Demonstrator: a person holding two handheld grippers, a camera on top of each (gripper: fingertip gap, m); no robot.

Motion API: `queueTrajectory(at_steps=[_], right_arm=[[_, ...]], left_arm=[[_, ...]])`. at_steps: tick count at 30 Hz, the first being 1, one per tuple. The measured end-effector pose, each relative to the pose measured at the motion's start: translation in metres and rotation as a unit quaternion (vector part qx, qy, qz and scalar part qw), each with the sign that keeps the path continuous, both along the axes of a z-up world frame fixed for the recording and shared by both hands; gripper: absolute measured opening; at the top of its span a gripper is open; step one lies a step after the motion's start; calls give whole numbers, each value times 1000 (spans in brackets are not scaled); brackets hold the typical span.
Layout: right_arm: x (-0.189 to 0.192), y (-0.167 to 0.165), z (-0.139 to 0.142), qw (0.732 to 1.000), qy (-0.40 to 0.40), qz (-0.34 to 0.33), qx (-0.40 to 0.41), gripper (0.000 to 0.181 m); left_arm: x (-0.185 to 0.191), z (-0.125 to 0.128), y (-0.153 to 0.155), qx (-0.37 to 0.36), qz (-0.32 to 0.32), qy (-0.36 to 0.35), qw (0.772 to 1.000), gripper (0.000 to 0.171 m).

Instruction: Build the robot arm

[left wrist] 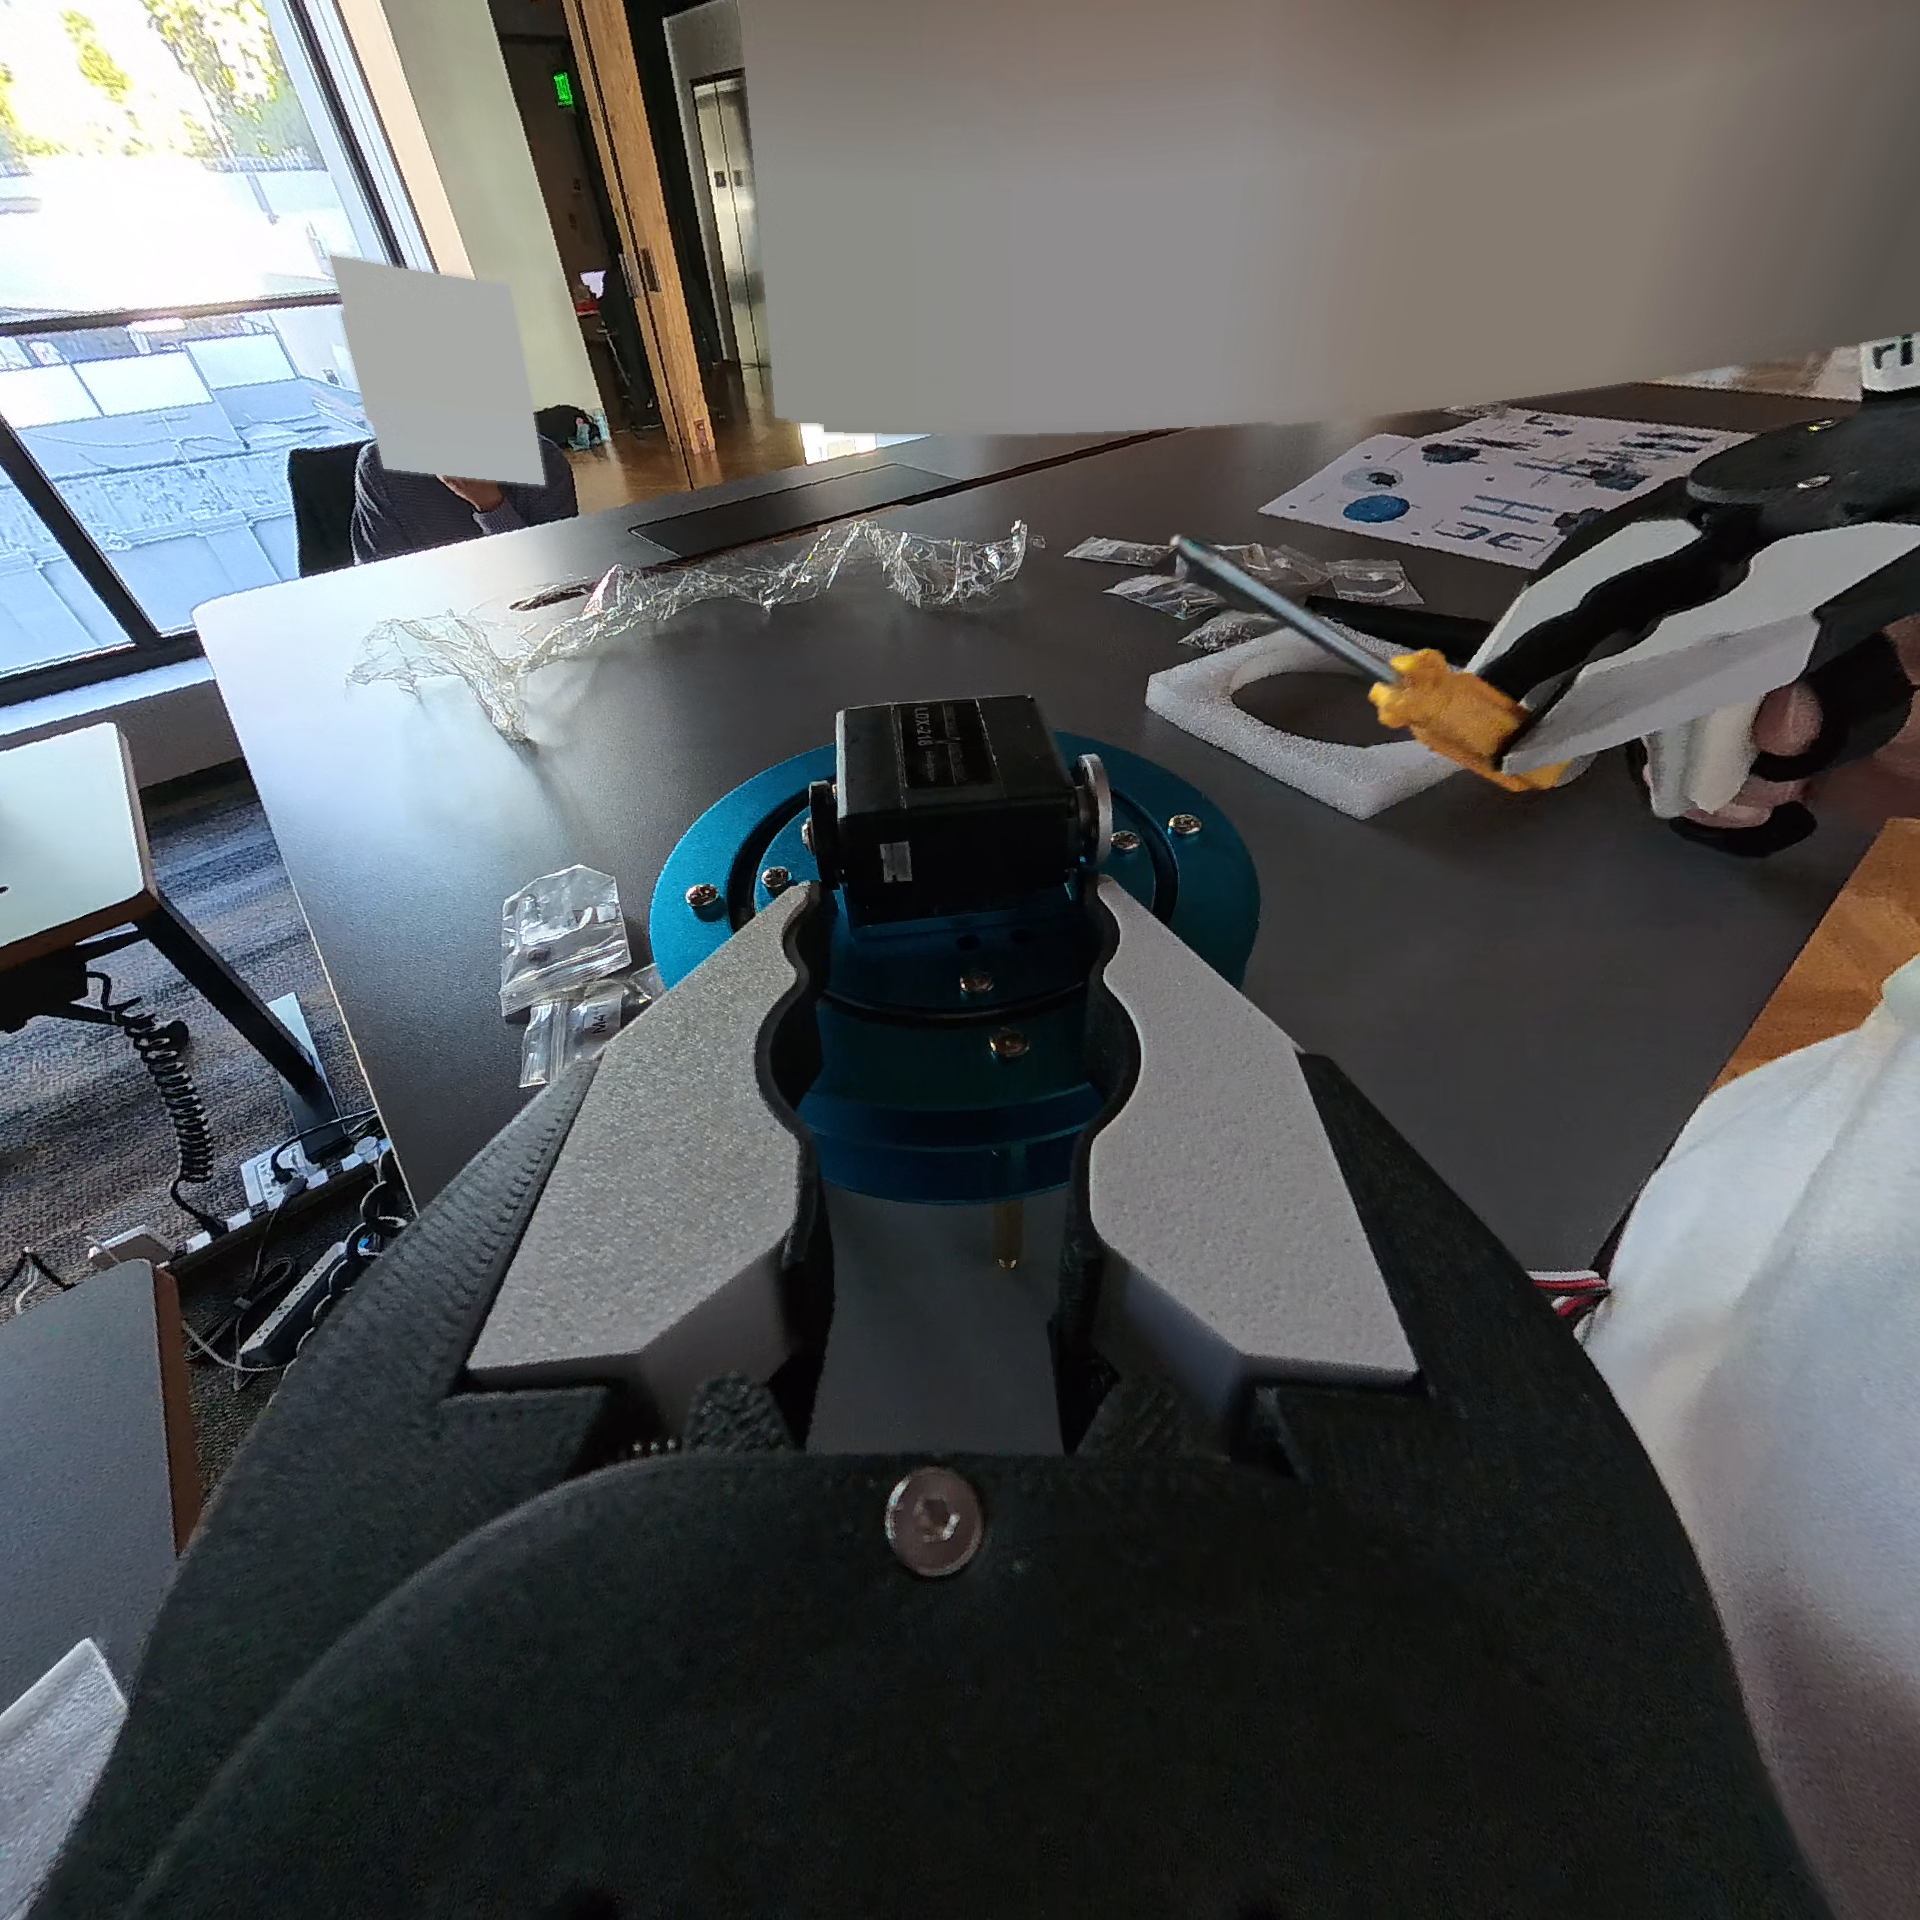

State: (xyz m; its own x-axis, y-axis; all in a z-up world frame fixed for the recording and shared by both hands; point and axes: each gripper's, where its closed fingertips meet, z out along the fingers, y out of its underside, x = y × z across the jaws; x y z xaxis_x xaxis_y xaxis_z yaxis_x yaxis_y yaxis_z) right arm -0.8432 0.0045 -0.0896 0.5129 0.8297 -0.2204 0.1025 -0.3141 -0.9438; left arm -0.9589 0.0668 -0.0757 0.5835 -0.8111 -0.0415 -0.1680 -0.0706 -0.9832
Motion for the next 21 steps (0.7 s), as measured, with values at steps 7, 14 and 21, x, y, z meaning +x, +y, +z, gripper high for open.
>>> queueTrajectory(at_steps=[7,14,21], right_arm=[[27,-1,-7,997,-65,-30,-26,15],[112,12,-13,974,-161,-153,-32,16],[89,-4,-4,988,-79,-99,-90,15]], left_arm=[[2,0,-1,1,9,1,1000,47],[4,0,-2,-1,4,0,1000,47],[23,0,-16,1,-29,4,1000,47]])
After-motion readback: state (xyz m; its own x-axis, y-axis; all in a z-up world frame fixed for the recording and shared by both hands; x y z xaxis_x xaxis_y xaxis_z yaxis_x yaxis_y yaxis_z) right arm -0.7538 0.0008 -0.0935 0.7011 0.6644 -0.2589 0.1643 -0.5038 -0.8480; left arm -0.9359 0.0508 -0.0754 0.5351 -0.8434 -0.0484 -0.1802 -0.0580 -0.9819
